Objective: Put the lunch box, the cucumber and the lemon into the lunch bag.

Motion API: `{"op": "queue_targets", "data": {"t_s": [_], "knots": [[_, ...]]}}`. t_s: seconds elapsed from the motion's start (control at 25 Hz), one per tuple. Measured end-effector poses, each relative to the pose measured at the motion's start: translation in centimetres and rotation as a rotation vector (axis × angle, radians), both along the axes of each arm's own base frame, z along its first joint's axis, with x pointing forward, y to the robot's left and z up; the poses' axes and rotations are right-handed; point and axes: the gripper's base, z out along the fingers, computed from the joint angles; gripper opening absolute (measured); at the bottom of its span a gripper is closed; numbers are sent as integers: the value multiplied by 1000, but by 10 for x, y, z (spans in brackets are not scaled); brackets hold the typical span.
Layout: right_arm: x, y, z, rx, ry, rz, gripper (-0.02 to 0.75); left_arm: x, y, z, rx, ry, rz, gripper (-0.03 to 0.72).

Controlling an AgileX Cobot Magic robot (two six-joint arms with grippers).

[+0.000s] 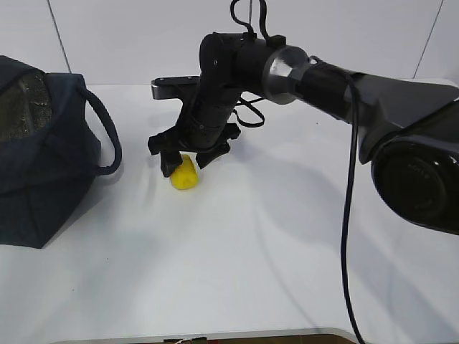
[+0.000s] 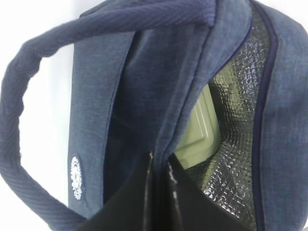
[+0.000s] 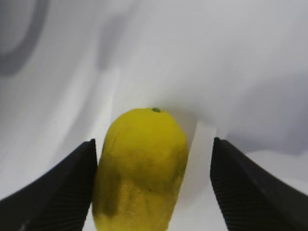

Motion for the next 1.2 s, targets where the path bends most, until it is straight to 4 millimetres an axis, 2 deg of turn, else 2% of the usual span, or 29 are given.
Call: {"op": "queue_targets", "data": {"t_s": [0.16,0.4,0.6,0.76,1.0,1.12,1.2], "knots": [[0,0,1,3,-5,-1,560,0,0,0,1,-1,1,-14],[1,0,1,5,-8,-1,375,0,0,0,1,-1,1,-14],[0,0,9,-1,4,9,358,0,0,0,2,-3,2,-13],[-1,0,43,5,-20,31,357,0,0,0,2,-3,2,-14],[-6,6,123,204,-186,54,356,0,0,0,2,-3,2,-14],[-14,13,147,347,-193,95,356,0,0,0,2,-3,2,-14],[-18,19,154,433,-200,127,356,0,0,0,2,-3,2,-14]]}}
